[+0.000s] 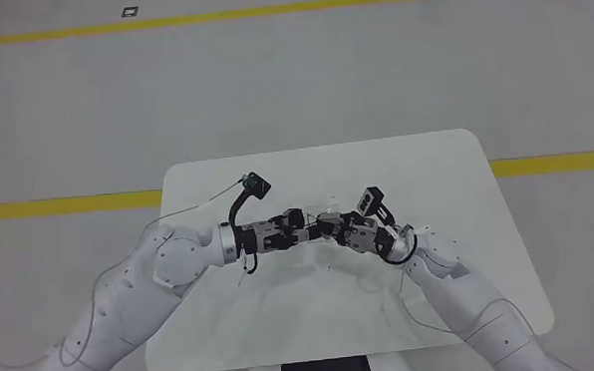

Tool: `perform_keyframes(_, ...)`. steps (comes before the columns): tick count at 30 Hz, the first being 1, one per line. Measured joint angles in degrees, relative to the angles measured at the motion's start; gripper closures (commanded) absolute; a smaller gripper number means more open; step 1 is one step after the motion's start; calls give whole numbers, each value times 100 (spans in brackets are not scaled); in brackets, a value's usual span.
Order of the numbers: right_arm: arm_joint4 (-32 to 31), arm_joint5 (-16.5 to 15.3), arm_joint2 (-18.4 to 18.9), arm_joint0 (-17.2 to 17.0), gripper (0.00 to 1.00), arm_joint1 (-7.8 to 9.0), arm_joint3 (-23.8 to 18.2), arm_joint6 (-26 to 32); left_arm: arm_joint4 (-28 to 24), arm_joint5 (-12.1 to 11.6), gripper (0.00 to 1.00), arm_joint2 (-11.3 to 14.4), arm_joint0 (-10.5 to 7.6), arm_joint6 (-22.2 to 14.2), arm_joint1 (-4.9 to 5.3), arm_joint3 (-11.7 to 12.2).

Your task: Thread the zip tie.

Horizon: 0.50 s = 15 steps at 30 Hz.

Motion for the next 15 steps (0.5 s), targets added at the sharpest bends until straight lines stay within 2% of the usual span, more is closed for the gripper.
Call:
perform_keyframes(8,25,-69,-7,-26,100,-20,-35,-31,4,0,61,18,-31,-12,-28,22)
perform_keyframes(15,235,-146,-12,-71,100,-53,-4,-44,-3,0,64,20,-8,127,-54,9)
